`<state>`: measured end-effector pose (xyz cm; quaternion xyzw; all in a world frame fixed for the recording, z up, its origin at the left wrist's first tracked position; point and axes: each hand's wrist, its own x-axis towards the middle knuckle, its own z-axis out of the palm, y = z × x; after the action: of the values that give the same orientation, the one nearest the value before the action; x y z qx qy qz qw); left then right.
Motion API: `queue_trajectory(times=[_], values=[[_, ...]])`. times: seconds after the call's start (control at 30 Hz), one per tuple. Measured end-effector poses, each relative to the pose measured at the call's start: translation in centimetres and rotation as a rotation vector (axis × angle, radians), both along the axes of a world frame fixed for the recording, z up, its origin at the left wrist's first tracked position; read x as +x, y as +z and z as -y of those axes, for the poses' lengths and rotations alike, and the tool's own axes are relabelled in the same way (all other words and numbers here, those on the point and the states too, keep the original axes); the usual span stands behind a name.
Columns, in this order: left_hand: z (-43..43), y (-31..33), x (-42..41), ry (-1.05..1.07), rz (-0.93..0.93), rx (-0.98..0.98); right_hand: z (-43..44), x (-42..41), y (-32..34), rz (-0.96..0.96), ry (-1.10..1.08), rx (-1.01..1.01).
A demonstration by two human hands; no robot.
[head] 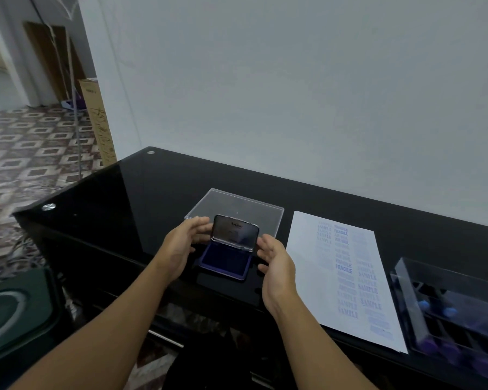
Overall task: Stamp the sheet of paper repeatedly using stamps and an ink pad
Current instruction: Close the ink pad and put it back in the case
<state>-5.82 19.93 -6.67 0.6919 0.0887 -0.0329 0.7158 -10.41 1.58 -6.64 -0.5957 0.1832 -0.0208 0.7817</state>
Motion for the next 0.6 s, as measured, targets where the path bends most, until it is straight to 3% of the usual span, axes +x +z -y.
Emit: queue_trajectory(times=[0.33, 0.6], values=[[0.2, -0.3, 0.0, 0.062, 0.028, 0.017, 0.3, -0.1, -0.4, -0.022, -0.071, -0.027], [0.9, 0.3, -0.6, 0.116, -0.041, 0.578, 0.4, -0.7, 0.7, -0.156, 0.044, -0.348]])
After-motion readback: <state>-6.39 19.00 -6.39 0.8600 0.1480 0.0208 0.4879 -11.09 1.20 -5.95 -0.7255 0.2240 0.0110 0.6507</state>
